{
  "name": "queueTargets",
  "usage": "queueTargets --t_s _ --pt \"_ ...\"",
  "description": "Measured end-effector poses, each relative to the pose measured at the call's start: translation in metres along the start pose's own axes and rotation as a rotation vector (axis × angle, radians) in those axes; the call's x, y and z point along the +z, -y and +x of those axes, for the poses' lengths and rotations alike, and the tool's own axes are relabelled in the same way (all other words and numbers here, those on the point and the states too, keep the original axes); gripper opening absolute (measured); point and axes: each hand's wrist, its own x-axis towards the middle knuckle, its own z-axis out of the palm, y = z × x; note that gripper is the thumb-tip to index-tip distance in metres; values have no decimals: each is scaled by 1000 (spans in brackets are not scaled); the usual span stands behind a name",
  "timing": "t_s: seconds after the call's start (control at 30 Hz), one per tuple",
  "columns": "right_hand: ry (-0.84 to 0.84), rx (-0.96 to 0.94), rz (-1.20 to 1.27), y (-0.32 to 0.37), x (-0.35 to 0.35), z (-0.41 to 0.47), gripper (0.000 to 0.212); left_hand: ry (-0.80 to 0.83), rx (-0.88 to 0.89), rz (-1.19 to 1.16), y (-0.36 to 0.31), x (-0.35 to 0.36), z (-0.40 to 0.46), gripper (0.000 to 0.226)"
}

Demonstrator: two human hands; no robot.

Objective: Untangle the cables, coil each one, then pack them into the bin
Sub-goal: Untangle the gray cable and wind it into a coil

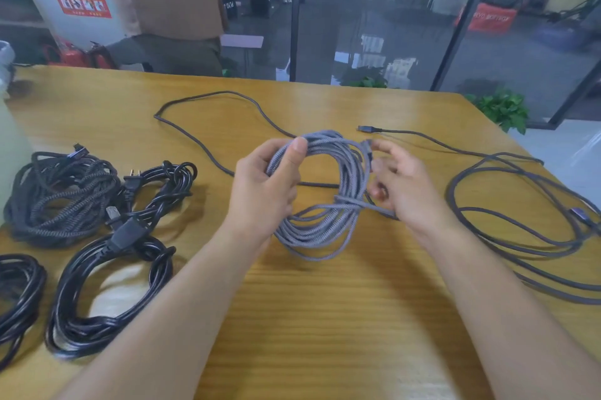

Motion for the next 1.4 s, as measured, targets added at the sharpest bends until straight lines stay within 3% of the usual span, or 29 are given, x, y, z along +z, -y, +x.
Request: queueTargets --t_s 0.07,0.2,0.3,0.4,0.5,0.57,0.8,0.9,0.93,1.07,1.2,1.4 --pt "92 53 -3 -1 1 0 15 37 15 12 2 3 -2 23" --pt "267 85 -9 3 5 -6 24 19 28 63 5 0 -1 22" --pt "296 187 178 8 10 -11 33 -3 70 139 7 -1 0 21" --pt "432 284 426 8 9 -11 47 -22 169 326 7 0 0 17" --pt "639 283 579 9 2 -12 43 -26 192 374 9 2 -1 17" --pt "736 213 527 6 2 -12 36 -38 203 394 11 3 -1 19" --pt "195 -37 59 2 40 -21 21 -110 211 427 15 7 -1 16" --pt "-64 -223 -242 -6 44 -18 51 -160 193 411 17 7 0 21" --pt "-166 -313 -372 -8 43 -17 52 -178 184 403 18 8 0 22" --pt "-426 -606 -505 -8 40 -16 31 -209 164 373 20 9 0 27" --pt "-467 -720 -513 -10 31 -8 14 -260 116 341 23 0 2 30" --pt "-251 -705 -460 -12 25 -4 6 -291 101 267 24 -9 8 34"
